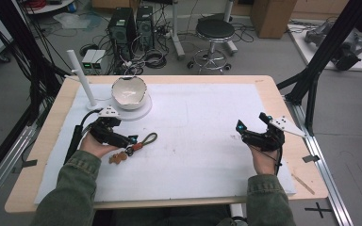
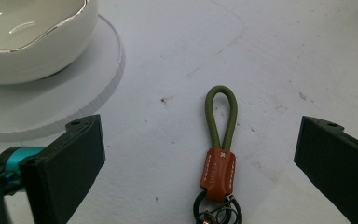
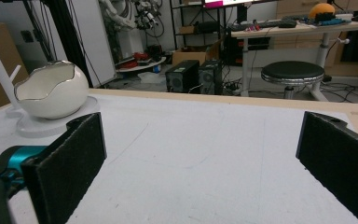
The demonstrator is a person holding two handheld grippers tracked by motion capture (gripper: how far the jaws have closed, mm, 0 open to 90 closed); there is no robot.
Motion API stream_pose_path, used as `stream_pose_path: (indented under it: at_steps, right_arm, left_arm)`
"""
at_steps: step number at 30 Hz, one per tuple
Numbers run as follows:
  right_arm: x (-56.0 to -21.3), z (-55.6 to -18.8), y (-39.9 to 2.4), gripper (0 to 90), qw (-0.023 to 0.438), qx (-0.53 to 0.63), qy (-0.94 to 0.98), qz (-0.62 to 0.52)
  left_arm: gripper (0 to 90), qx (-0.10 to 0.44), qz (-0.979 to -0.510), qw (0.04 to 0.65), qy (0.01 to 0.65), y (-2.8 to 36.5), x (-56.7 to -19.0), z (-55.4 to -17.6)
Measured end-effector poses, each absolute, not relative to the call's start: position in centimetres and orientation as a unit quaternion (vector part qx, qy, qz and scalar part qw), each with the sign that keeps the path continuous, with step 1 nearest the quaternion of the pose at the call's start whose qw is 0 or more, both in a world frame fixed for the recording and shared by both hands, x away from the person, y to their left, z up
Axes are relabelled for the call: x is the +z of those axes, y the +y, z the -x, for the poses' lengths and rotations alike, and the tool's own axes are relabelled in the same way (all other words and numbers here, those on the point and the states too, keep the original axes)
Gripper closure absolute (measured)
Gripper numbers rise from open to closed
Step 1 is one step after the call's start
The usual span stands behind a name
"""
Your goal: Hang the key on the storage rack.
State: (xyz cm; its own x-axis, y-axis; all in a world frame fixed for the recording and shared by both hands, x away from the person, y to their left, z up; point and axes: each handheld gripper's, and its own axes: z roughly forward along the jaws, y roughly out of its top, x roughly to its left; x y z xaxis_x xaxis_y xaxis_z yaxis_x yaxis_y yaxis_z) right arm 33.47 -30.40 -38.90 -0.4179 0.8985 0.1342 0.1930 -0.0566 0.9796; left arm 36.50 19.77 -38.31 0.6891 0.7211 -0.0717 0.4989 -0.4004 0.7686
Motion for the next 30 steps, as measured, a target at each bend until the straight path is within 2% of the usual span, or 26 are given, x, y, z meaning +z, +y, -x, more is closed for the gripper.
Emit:
stream_pose_path:
  at_steps: [12, 14, 30]
  right_arm:
    - [-39.0, -33.4, -30.5, 0.5, 0.305, 0.575, 0.615, -0.445]
    - [-39.0, -33.4, -30.4, 0.5, 0.305, 0.574, 0.616, -0.445]
    - [-39.0, -33.4, -30.4, 0.5, 0.302, 0.575, 0.617, -0.444]
  left_arm:
    - [2.3, 0.119, -0.840, 0.385, 0.364, 19.3, -39.0, -36.8]
    - [7.7, 0.113, -0.846, 0.381, 0.355, 19.2, -39.1, -36.8]
    - [10.5, 0.104, -0.869, 0.343, 0.341, 18.3, -40.1, -36.9]
